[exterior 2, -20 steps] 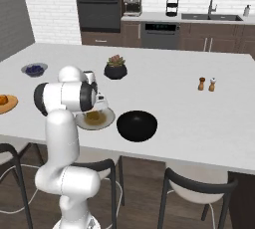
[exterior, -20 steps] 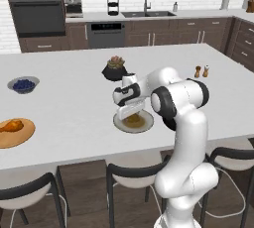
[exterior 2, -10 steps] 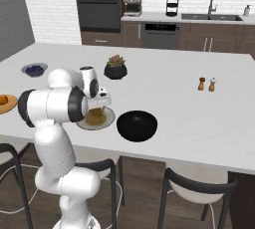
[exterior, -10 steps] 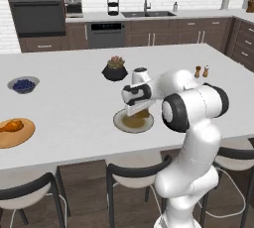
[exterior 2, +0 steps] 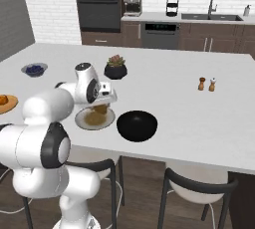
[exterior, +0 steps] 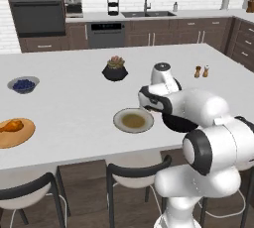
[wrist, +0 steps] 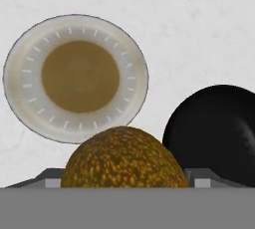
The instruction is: Pick the chicken drumstick and avocado from their plates and place them in the bowl. Then put the bowl in the fridge.
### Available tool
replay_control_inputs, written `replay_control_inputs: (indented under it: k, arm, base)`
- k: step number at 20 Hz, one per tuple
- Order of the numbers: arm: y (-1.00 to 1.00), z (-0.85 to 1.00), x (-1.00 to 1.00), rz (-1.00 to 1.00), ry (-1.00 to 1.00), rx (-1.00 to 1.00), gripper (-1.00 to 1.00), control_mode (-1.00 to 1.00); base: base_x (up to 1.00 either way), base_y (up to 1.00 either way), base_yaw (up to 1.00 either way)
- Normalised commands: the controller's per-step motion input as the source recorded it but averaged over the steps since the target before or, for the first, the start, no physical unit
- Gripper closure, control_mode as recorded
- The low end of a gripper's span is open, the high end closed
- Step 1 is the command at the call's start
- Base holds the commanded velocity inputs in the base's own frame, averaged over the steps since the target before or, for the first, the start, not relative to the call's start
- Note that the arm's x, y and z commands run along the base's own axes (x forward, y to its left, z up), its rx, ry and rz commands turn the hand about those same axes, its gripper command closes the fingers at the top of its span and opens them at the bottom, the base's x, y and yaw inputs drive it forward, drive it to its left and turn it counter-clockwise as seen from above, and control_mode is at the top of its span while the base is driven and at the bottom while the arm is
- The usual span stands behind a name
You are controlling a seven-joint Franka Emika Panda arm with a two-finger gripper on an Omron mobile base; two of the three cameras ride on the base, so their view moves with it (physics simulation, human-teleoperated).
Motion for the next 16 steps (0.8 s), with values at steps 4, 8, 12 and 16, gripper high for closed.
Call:
replay_control_inputs:
  k: [4, 8, 12, 16]
  arm:
    - [-0.89, 0.62, -0.24, -0.18, 0.0, 0.04, 1.0, -1.0]
    - [-0.81, 0.29, -0.36, -0.07, 0.01, 0.2, 1.0, -1.0]
    - [-0.75, -0.08, 0.0, 0.0, 0.1, 0.24, 1.0, -1.0]
    - [-0.28, -0.45, 0.0, 0.0, 0.12, 0.01, 1.0, -1.0]
  base:
    - [0.0, 0.0, 0.0]
    - [0.0, 0.0, 0.0]
    - [0.0, 0.0, 0.0]
    - [0.0, 0.0, 0.0]
